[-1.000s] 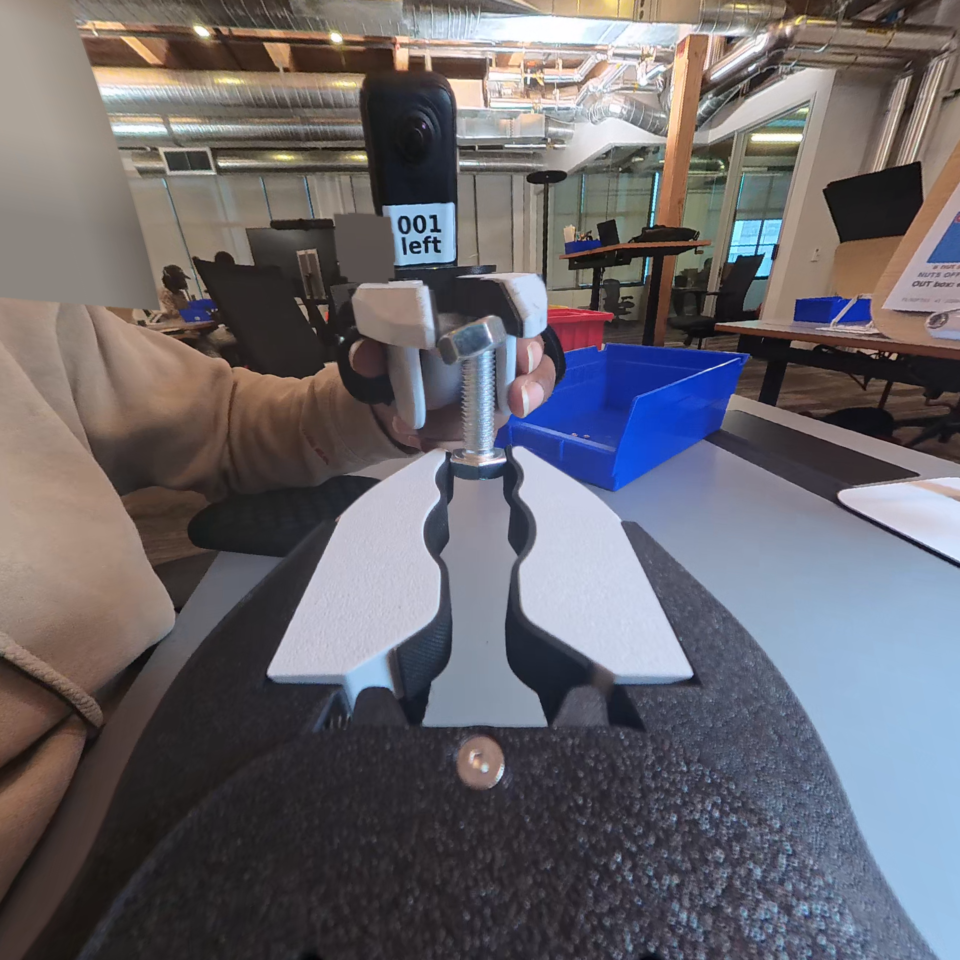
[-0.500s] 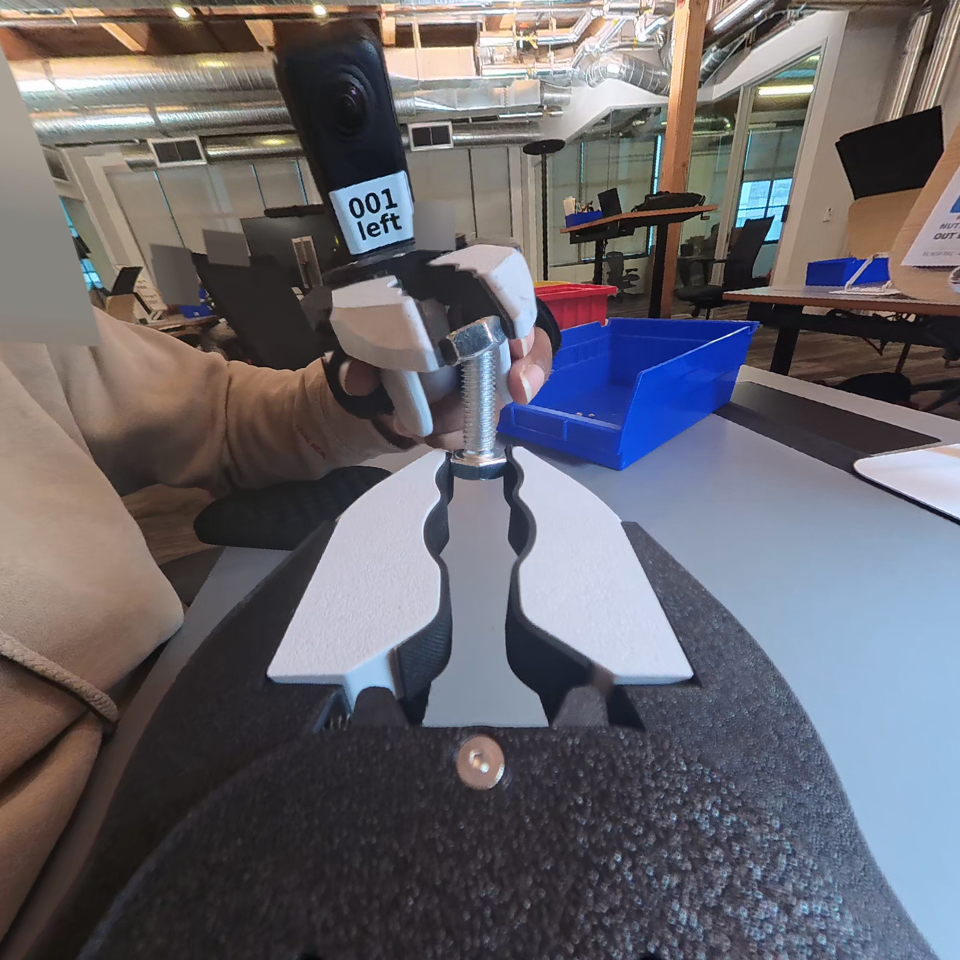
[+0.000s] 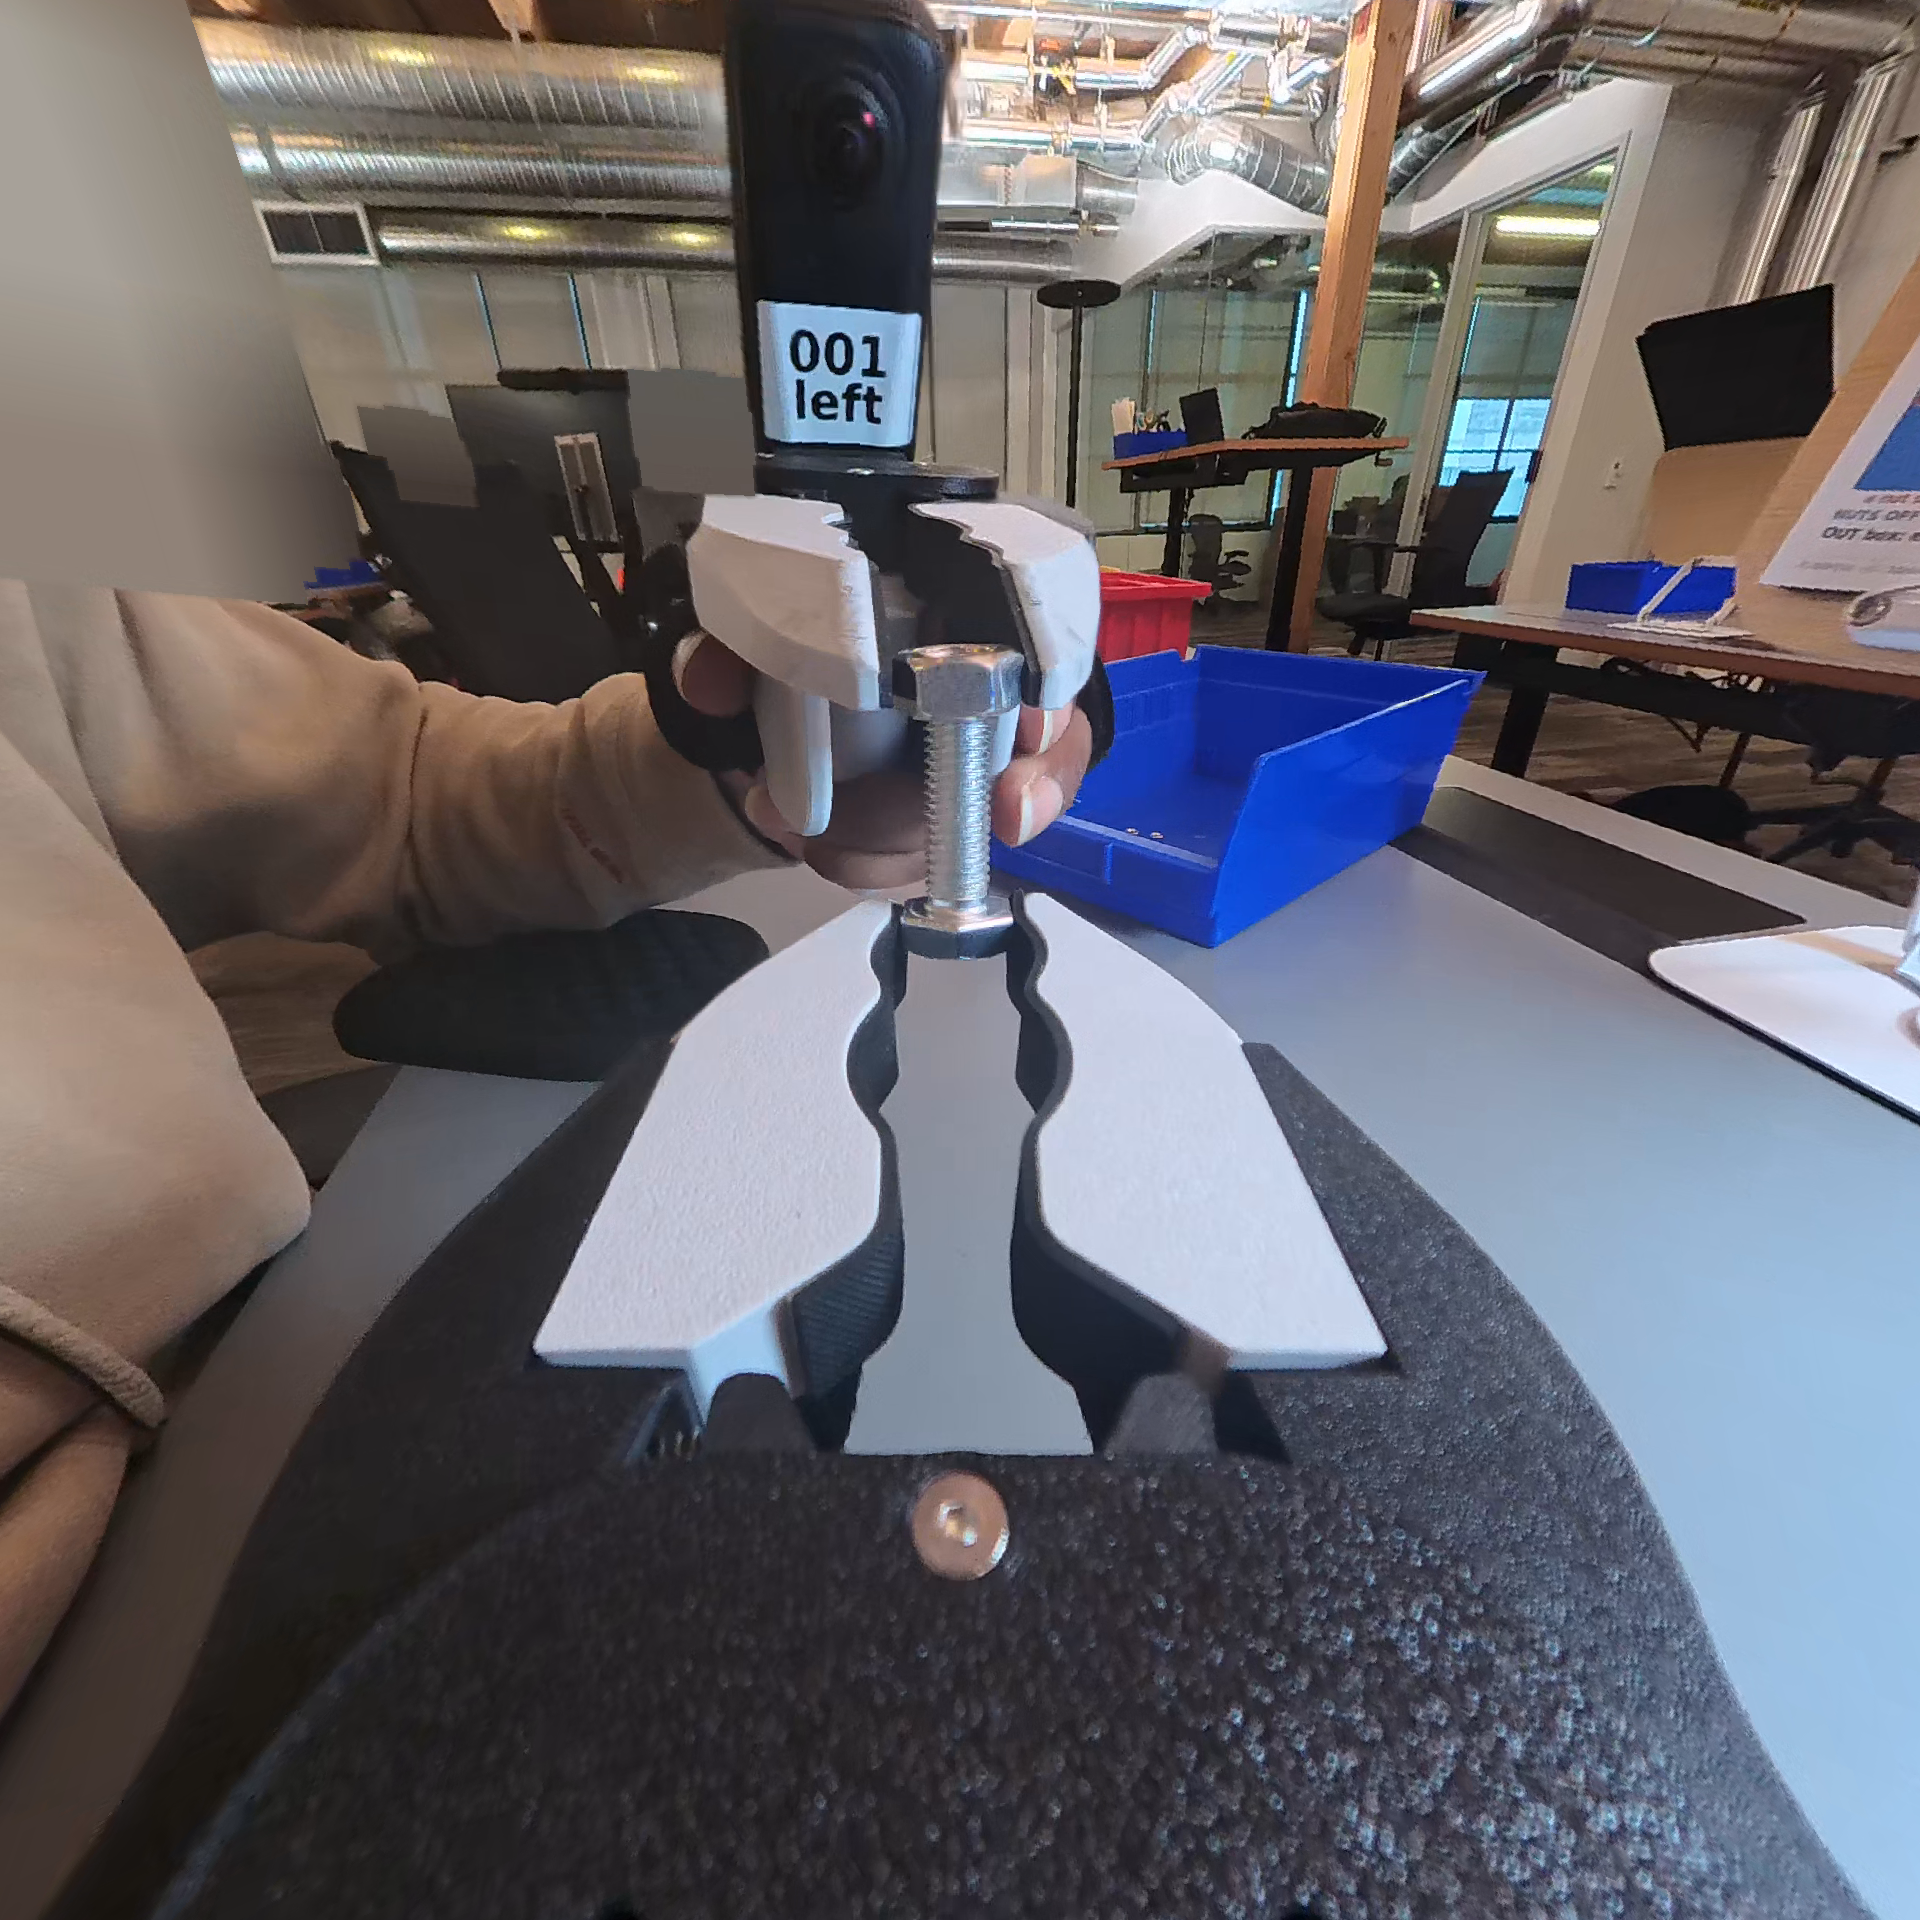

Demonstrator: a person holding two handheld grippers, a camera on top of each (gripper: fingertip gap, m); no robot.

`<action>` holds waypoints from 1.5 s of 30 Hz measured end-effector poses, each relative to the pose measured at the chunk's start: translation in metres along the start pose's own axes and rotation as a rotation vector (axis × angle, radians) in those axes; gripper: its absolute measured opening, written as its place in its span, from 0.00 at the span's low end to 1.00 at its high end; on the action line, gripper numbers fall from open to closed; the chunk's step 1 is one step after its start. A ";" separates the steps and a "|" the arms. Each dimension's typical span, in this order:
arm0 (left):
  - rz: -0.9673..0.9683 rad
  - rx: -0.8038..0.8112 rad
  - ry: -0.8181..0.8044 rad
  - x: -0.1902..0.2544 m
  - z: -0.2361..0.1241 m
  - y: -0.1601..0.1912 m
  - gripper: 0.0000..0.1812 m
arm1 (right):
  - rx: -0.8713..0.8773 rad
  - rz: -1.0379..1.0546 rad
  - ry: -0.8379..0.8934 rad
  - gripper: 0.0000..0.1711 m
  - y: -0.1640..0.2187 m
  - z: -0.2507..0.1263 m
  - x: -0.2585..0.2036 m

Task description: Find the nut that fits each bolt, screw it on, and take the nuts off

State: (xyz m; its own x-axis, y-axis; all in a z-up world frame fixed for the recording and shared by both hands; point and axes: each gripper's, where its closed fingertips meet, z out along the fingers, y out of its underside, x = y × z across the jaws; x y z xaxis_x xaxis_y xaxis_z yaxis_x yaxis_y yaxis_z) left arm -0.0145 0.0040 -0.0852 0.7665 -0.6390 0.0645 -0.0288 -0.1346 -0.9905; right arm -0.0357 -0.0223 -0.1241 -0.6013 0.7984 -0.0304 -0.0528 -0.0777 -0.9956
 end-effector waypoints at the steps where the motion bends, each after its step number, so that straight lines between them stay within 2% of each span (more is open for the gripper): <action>1: -0.013 -0.002 0.011 0.001 0.000 0.000 0.11 | -0.003 -0.013 0.004 0.11 0.000 0.000 0.000; 7: -0.051 0.001 0.057 0.004 -0.002 0.000 0.11 | 0.009 -0.019 -0.009 0.11 -0.001 0.000 -0.003; 28: 0.033 -0.008 0.063 0.008 -0.007 -0.002 0.12 | 0.043 0.003 -0.060 0.11 -0.004 0.000 -0.011; 34: 0.032 0.028 -0.003 -0.007 -0.017 -0.006 0.10 | 0.089 0.025 -0.052 0.11 -0.014 -0.005 -0.006; 43: 0.032 0.101 -0.071 -0.011 -0.004 -0.011 0.16 | 0.056 0.047 0.010 0.11 -0.008 -0.002 0.004; 45: 0.027 0.101 -0.098 -0.018 -0.008 -0.010 0.12 | 0.089 0.052 0.002 0.11 -0.013 -0.005 0.004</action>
State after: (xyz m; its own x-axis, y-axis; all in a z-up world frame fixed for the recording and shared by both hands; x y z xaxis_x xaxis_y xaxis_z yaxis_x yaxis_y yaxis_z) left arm -0.0328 0.0105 -0.0751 0.8254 -0.5637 0.0299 0.0104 -0.0379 -0.9992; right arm -0.0333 -0.0153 -0.1116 -0.6033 0.7932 -0.0821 -0.0919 -0.1715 -0.9809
